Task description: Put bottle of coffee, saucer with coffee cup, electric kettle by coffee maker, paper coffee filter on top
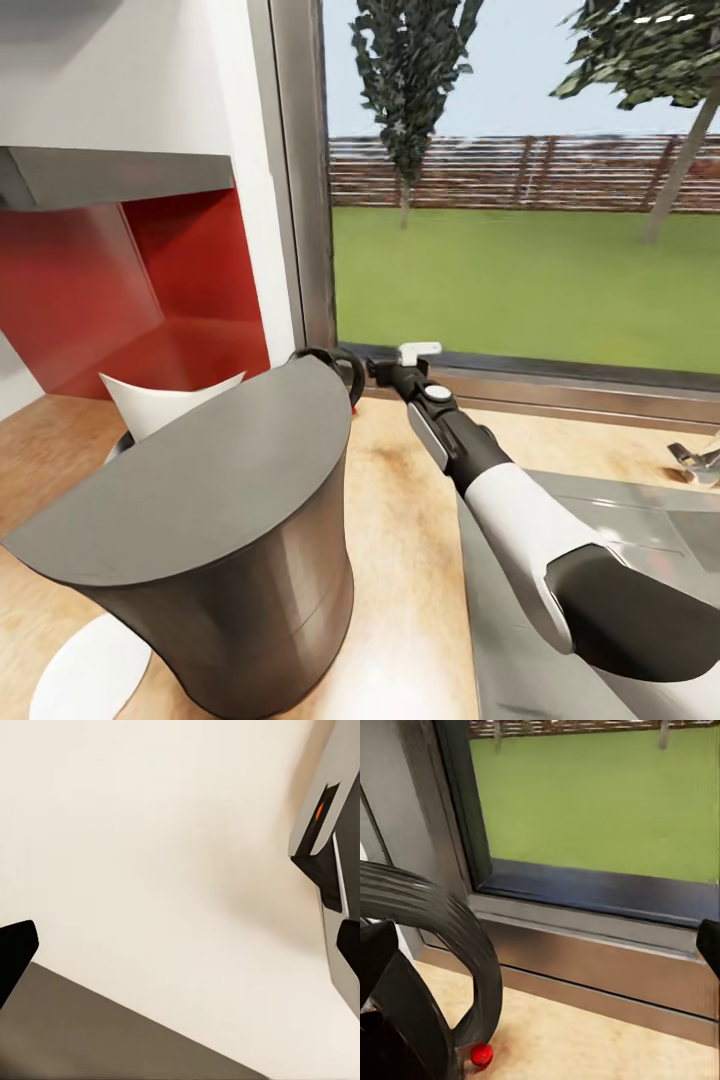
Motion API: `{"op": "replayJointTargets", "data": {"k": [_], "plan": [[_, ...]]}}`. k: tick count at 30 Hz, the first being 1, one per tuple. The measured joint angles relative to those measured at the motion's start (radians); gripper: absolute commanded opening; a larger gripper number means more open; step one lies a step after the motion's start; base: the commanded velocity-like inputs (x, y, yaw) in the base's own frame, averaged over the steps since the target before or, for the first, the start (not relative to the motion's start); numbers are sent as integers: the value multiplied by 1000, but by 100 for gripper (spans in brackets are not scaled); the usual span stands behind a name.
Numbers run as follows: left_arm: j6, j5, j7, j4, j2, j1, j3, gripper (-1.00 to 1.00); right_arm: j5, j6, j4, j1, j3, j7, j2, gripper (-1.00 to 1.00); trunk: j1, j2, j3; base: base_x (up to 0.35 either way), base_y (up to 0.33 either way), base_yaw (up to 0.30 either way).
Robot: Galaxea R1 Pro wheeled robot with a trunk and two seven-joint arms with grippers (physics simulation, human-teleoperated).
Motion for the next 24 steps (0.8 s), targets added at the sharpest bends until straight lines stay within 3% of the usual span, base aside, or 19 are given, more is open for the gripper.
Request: {"op": "replayJointTargets", "data": {"k": [8,24], "plan": [[1,-1,0,2,2,3,0,100,-4,4,-29,0,2,-45,11,100,0,0,-13,0,0,0],[4,0,0,31,-3,2,-20,100,-5,2,-29,0,7,-41,11,100,0,0,-38,0,0,0]]}}
